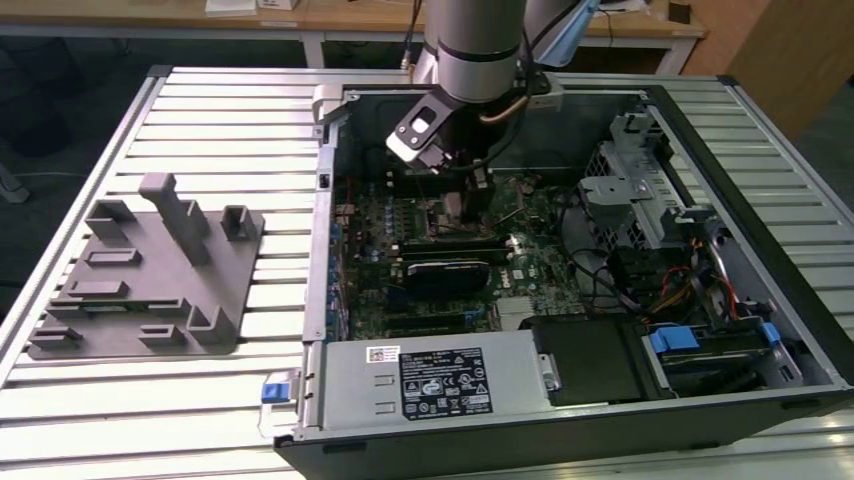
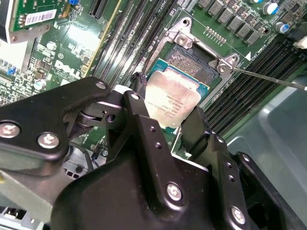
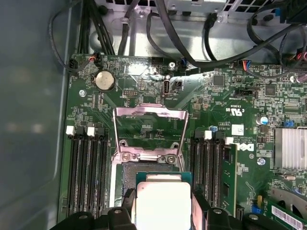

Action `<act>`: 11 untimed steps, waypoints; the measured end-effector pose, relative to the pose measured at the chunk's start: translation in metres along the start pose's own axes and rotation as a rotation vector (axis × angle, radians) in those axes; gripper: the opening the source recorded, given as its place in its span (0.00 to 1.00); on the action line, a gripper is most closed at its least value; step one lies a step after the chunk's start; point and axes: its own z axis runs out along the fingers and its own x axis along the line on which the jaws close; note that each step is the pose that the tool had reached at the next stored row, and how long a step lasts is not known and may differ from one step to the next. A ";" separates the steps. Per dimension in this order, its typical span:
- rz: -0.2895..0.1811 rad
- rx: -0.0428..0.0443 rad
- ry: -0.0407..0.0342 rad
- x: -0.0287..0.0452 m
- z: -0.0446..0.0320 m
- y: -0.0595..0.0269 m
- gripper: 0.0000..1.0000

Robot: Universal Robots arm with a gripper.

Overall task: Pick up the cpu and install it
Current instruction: 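Place the cpu into insertion slot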

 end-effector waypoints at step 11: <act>0.002 0.0000 -0.0001 0.0025 0.0064 -0.0023 0.54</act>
